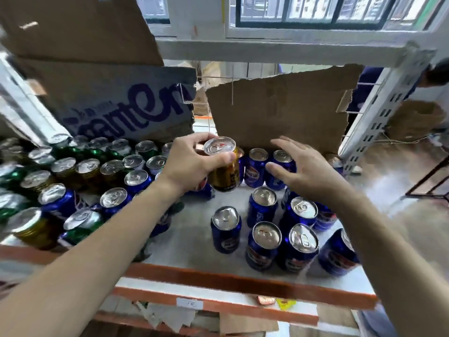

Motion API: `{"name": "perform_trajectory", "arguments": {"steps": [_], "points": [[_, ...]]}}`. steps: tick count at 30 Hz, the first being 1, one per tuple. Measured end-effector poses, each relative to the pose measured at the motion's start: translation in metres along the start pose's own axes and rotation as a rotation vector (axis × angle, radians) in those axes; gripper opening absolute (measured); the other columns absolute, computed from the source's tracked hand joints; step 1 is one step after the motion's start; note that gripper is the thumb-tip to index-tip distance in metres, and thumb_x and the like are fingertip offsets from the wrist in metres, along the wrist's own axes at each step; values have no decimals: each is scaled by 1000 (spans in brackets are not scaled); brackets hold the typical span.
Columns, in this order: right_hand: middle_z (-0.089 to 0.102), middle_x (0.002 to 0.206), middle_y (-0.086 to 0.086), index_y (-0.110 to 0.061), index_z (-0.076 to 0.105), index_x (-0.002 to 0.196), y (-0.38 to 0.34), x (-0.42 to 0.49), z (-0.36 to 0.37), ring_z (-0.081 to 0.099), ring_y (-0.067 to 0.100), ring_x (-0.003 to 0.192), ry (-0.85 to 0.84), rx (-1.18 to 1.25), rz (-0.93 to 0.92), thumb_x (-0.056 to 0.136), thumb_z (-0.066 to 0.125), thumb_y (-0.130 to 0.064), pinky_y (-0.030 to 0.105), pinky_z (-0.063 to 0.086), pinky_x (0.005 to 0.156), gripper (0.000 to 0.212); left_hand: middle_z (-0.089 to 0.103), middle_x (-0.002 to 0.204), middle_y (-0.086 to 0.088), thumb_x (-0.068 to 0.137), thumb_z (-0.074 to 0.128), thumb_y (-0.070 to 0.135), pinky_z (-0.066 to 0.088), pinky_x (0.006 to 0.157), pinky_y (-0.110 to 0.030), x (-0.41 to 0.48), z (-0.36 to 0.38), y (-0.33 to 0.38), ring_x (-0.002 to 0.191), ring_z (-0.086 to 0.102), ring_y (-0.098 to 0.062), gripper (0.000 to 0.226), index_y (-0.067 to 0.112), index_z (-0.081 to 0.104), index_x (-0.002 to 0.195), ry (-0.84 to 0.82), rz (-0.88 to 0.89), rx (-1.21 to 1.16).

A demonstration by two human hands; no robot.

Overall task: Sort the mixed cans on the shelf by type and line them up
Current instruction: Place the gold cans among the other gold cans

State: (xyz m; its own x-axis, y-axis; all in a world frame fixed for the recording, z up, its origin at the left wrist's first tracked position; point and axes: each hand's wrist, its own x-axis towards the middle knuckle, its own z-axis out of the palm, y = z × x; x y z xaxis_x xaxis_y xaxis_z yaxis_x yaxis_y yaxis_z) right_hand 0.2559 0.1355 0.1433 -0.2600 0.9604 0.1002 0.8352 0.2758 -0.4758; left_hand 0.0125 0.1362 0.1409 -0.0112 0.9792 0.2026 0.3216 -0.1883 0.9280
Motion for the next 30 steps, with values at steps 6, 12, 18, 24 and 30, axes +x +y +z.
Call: {"name": "perform_trajectory", "arguments": {"steps": [6,12,18,24,30], "points": [[25,162,-5,-31,31,152,-74,31,41,20,20,148,-78,-27,-182,92,53,-56,40,21,120,69,75,96,4,69,90,29,54,77,-17,-28,-80,-15,86,69,-2,43,18,72,106,164,-34,102],[24,161,-7,-32,30,153,-174,41,90,21,16,148,-145,-45,-340,92,56,-53,33,19,118,69,74,82,10,69,90,31,55,74,-21,-75,-185,-33,79,68,-3,26,32,72,88,306,-50,142],[22,162,-10,-34,27,153,-292,41,153,18,14,149,-199,-45,-439,91,56,-56,34,18,119,72,73,92,14,67,90,37,54,78,-15,-133,-307,-62,89,69,-1,39,33,69,99,398,-68,169],[23,161,-10,-32,28,153,-412,32,220,17,13,149,-226,9,-513,92,55,-54,35,19,121,70,73,97,16,55,85,55,56,80,-24,-198,-432,-98,94,69,-4,46,39,68,95,506,-118,226],[22,161,-12,-37,26,153,-509,21,279,18,13,148,-256,27,-582,92,57,-53,36,17,121,70,75,95,10,57,82,56,60,80,-32,-251,-526,-122,92,70,-8,47,31,72,96,578,-164,249]]}}
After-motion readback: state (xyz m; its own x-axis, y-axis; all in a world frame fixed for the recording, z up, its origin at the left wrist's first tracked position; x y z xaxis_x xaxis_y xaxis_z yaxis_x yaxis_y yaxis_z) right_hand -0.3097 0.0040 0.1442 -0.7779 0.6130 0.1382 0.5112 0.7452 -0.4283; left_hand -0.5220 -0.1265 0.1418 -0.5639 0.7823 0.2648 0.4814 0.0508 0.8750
